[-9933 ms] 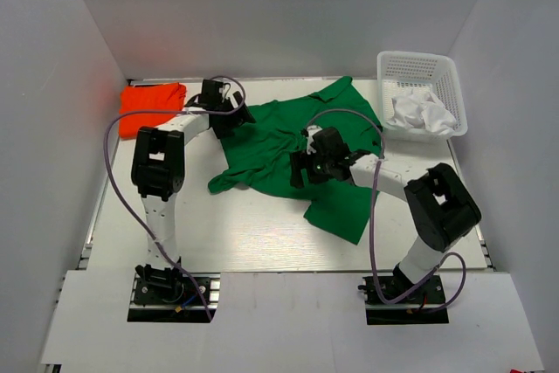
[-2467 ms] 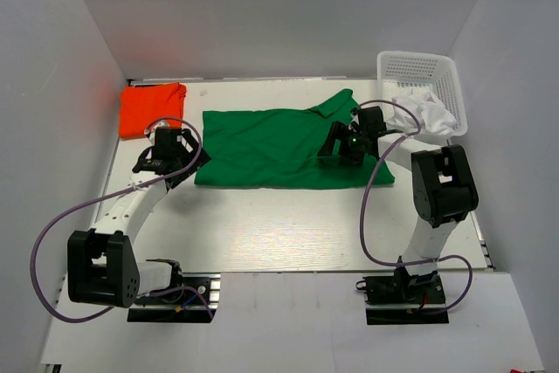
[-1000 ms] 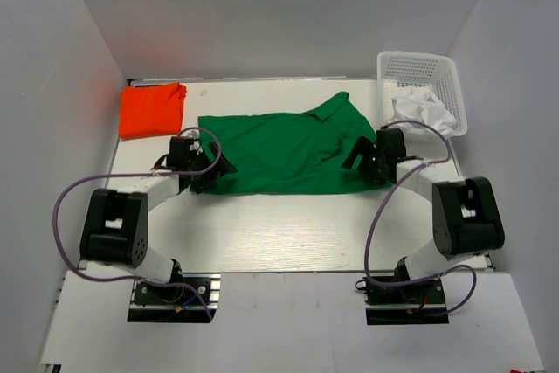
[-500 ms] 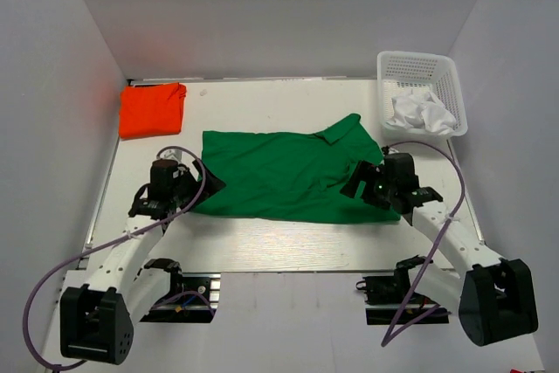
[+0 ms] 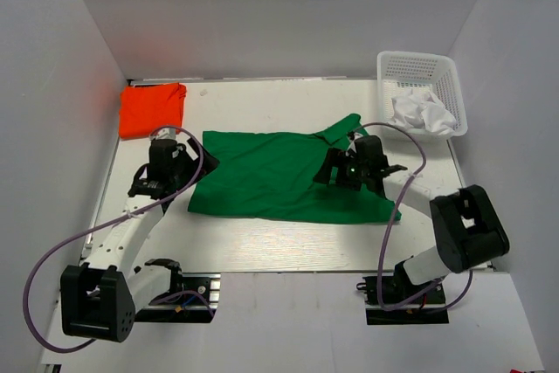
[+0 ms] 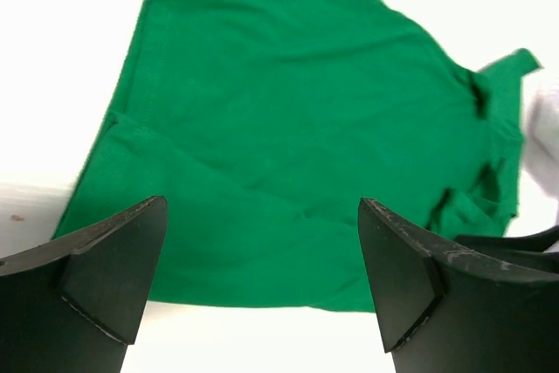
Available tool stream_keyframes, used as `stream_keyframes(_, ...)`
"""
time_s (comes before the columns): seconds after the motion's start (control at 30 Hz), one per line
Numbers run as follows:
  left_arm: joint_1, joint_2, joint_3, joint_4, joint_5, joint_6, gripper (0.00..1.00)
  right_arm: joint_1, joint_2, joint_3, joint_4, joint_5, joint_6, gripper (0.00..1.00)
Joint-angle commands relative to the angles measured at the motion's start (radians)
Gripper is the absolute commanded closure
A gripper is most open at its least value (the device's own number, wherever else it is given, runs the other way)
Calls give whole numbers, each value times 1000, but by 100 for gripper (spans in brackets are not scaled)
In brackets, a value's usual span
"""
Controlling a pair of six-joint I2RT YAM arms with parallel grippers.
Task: Fold and stack the t-shirts
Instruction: Grap the side of the flattened tshirt furthest away from the robot with both arms
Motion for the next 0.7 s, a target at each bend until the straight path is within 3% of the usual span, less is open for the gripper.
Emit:
stream_keyframes(0.0, 16, 14, 39, -6, -58, 8, 0, 14, 63, 105, 89, 7, -16, 10)
stream_keyframes(0.3, 16, 69, 91, -12, -131, 8, 0, 18, 266, 330, 148, 37, -39, 10)
stream_keyframes(0.4, 16, 85, 120, -36, -144, 8, 0, 15, 261, 409, 75, 75, -68, 10)
stream_keyframes(0.67, 16, 143, 102, 25, -89, 8, 0, 5, 50, 206, -164, 185, -106, 10)
